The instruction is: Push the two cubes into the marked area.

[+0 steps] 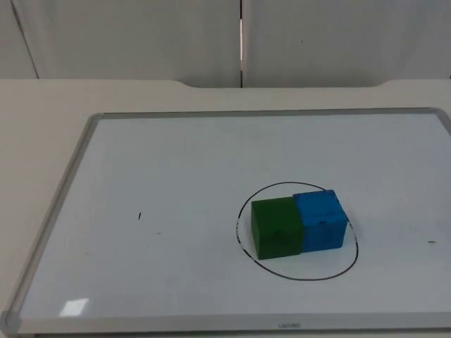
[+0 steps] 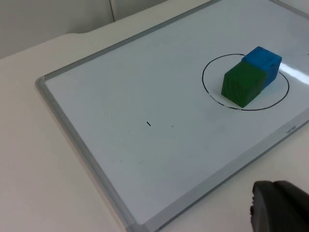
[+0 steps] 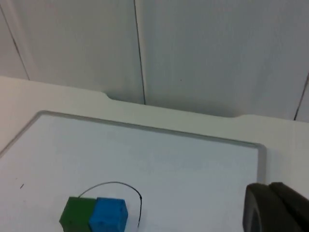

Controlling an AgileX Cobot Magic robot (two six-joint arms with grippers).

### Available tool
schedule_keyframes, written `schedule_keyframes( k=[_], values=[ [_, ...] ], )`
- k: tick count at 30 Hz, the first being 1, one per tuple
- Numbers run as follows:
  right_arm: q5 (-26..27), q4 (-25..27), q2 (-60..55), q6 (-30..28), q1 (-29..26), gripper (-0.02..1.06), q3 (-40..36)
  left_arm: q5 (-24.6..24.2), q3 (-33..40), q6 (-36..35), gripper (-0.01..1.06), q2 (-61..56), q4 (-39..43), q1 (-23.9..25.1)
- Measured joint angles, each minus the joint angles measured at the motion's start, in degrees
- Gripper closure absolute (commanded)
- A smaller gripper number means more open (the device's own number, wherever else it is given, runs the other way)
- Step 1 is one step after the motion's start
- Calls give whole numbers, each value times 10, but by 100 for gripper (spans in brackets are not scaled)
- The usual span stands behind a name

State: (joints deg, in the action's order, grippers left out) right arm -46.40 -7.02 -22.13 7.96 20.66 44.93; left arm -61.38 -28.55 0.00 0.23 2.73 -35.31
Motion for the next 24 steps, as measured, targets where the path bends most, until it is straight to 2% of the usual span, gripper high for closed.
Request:
schedule_keyframes(
  k=[2,7,17,24],
  values=[
    [-34,-1,26,0,0,104,0,0,0,0,105,0,0,0],
    [-73,-1,81,0,0,104,-26,0,0,0,105,0,0,0],
    [-103,14,198,0,0,104,-84,0,0,0,105,0,0,0],
    [-139,14,219,-14,0,104,-93,0,0,0,105,0,0,0]
  ],
)
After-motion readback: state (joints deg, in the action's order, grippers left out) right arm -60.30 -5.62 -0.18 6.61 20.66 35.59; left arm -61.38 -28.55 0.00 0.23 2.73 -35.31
